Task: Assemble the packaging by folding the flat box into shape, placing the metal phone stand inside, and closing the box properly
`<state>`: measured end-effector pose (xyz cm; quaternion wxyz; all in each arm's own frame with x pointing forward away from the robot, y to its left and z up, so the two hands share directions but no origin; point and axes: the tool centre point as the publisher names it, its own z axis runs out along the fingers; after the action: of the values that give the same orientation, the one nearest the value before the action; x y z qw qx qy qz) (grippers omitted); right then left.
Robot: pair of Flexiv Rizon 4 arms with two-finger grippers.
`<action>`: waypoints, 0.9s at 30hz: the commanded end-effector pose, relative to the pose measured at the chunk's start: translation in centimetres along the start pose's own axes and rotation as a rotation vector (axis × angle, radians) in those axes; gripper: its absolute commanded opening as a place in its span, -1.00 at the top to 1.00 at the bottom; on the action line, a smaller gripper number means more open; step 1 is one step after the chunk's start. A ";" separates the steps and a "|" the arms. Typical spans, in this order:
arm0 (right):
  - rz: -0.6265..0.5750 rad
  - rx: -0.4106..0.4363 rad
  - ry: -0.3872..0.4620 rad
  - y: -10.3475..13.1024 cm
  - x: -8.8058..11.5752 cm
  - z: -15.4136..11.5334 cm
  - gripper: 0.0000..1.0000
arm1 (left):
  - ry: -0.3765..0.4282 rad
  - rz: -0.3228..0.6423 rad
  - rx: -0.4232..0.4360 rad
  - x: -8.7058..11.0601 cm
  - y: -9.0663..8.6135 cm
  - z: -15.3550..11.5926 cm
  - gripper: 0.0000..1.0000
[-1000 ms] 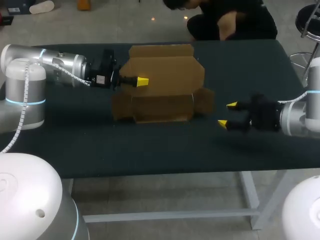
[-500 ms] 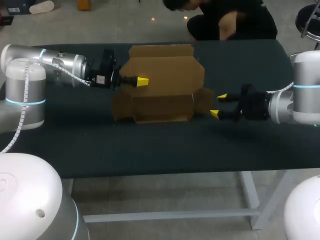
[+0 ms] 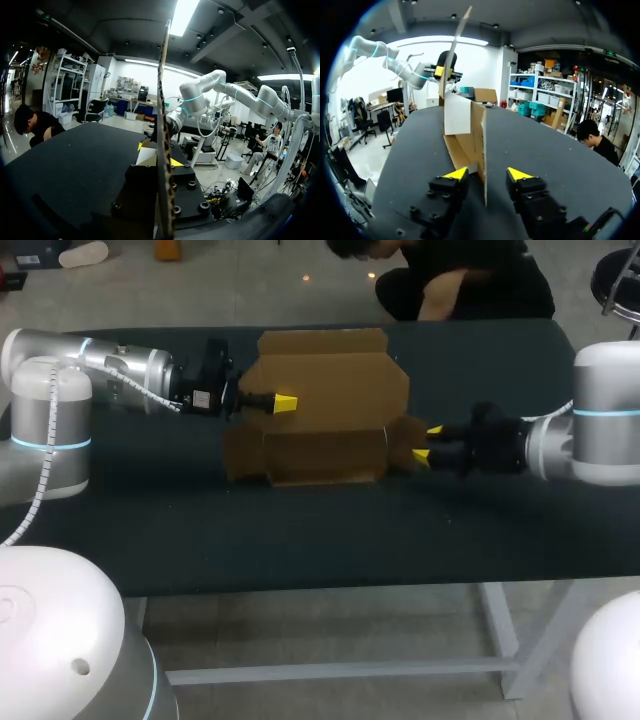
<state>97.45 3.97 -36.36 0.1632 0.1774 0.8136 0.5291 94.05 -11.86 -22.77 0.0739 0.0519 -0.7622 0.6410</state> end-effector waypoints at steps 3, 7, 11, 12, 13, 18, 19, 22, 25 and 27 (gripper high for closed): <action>0.005 -0.008 -0.015 0.0 0.0 0.7 0.15 | 0.001 0.000 -0.001 0.0 0.2 0.0 1.00; 0.006 -0.010 -0.019 0.2 -0.1 0.9 0.23 | 0.001 0.000 -0.001 0.0 0.2 0.0 1.00; 0.009 -0.011 -0.023 0.2 -0.1 1.2 0.33 | 0.001 0.000 -0.001 0.0 0.2 0.0 1.00; 0.011 -0.010 -0.023 0.2 -0.1 1.3 0.36 | 0.001 0.000 -0.001 0.0 0.2 0.0 1.00; 0.012 -0.010 -0.024 0.1 -0.1 1.4 0.36 | 0.001 0.000 -0.001 0.0 0.2 0.0 1.00; 0.018 -0.014 -0.030 0.1 0.0 1.7 0.75 | 0.001 0.000 -0.001 0.0 0.2 0.0 1.00; 0.017 -0.015 -0.031 0.2 0.0 1.7 0.88 | 0.001 0.000 -0.001 0.0 0.2 0.0 1.00; 0.017 -0.015 -0.034 0.2 0.2 1.7 1.00 | 0.001 0.000 -0.001 0.0 0.2 0.0 1.00; 0.018 -0.016 -0.039 0.2 0.5 1.7 1.00 | 0.001 0.000 -0.001 0.0 0.2 0.0 1.00; 0.020 -0.018 -0.041 0.2 0.7 1.7 1.00 | 0.001 0.000 -0.001 0.0 0.2 0.0 1.00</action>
<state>97.91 5.49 -36.76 0.1723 0.1940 0.8051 0.5334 94.06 -11.86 -22.77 0.0738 0.0520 -0.7622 0.6410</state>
